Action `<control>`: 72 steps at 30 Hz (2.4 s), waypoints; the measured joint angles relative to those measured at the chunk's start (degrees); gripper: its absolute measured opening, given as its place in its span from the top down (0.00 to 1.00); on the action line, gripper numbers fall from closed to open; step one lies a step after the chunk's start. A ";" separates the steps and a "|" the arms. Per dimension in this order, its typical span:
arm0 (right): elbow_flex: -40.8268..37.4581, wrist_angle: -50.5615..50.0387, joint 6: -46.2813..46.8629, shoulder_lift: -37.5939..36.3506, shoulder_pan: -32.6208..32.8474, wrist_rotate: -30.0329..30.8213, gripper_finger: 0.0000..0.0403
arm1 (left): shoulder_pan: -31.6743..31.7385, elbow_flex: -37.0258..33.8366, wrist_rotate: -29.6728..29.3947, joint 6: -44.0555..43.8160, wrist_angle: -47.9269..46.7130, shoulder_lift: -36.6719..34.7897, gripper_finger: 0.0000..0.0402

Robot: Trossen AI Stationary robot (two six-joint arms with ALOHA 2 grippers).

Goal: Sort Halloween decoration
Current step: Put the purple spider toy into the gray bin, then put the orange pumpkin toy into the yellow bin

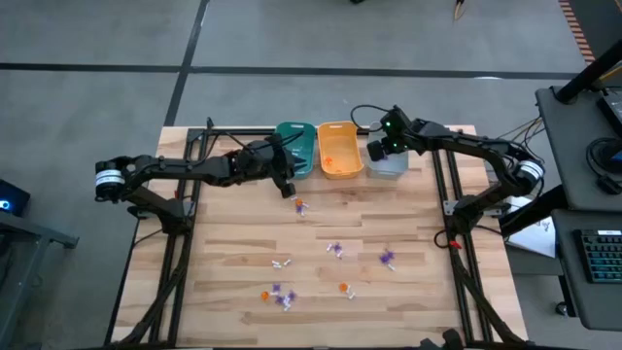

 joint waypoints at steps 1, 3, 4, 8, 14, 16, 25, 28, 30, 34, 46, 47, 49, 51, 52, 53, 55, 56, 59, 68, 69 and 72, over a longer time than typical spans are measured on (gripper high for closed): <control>0.41 0.13 0.00 0.66 0.00 0.14 0.98 | 0.00 0.11 0.01 -0.34 0.04 0.00 0.91; 1.04 0.14 -0.52 1.48 0.00 0.46 0.98 | 0.00 0.35 -0.17 -0.45 0.12 0.00 0.91; 1.37 0.20 -0.82 1.76 0.00 0.48 0.97 | 0.00 0.43 -0.29 -0.47 0.11 0.00 0.91; 2.59 0.58 -1.12 2.26 0.00 0.50 0.91 | 0.00 0.70 -0.47 -0.97 0.17 0.00 0.91; 3.89 0.55 -2.16 2.23 0.00 2.02 0.79 | -0.07 0.70 -0.47 -3.11 -0.56 0.02 0.91; 4.11 0.59 -2.52 1.90 0.00 2.01 0.76 | -0.13 0.70 -0.47 -4.04 -1.51 0.02 0.91; 4.17 -1.66 -3.65 -3.78 3.90 1.55 0.70 | -0.71 0.70 -0.29 -9.40 -7.96 0.02 0.91; 4.17 -2.72 -3.63 -6.82 6.90 1.53 0.70 | -1.05 0.70 1.57 -10.61 -10.73 0.04 0.91; 3.97 -2.71 -3.15 -8.74 9.31 1.58 0.70 | -1.23 0.70 3.28 -11.33 -12.76 0.04 0.91; 3.55 -2.45 -2.91 -11.41 14.79 2.03 0.70 | -1.36 0.70 7.23 -12.36 -15.42 0.04 0.91; 2.00 -2.47 0.55 -12.69 29.69 11.29 0.70 | -6.01 -5.28 9.42 -15.97 -9.31 0.07 0.79; 1.78 -2.47 0.71 -12.71 30.49 11.55 0.70 | -6.56 -6.49 8.57 -16.20 -7.37 0.07 0.77; 1.39 -2.42 1.22 -12.76 31.68 12.44 0.70 | -7.53 -9.10 6.58 -16.39 -3.63 0.07 0.72; 1.01 -2.47 1.96 -12.76 32.42 12.99 0.70 | -8.29 -11.82 4.99 -16.83 0.49 0.09 0.67; 0.84 -2.46 2.23 -12.76 32.65 13.09 0.70 | -8.59 -13.07 4.16 -17.31 2.95 0.09 0.65; 0.68 -2.45 2.58 -12.76 32.76 13.15 0.70 | -8.87 -14.40 3.34 -17.95 5.64 0.09 0.63; 0.33 -2.43 3.25 -12.76 32.89 13.38 0.70 | -9.26 -17.05 1.94 -18.78 10.36 0.09 0.59; 0.18 -2.45 3.52 -12.76 32.94 13.82 0.70 | -9.49 -18.22 1.12 -19.17 12.17 0.09 0.57; -0.02 -2.39 3.56 -12.76 32.94 14.14 0.70 | -10.12 -21.19 -0.92 -19.89 17.44 0.09 0.52; -0.24 -0.09 3.48 -12.74 32.94 14.18 0.70 | -10.45 -21.56 -1.10 -22.86 25.49 6.23 0.50; -0.24 -0.01 3.49 -12.74 32.94 14.16 0.70 | -10.49 -20.91 -1.08 -22.86 25.93 7.78 0.50; -0.24 0.09 3.52 -12.74 32.94 14.16 0.70 | -10.49 -18.50 -1.18 -22.41 26.68 12.61 0.50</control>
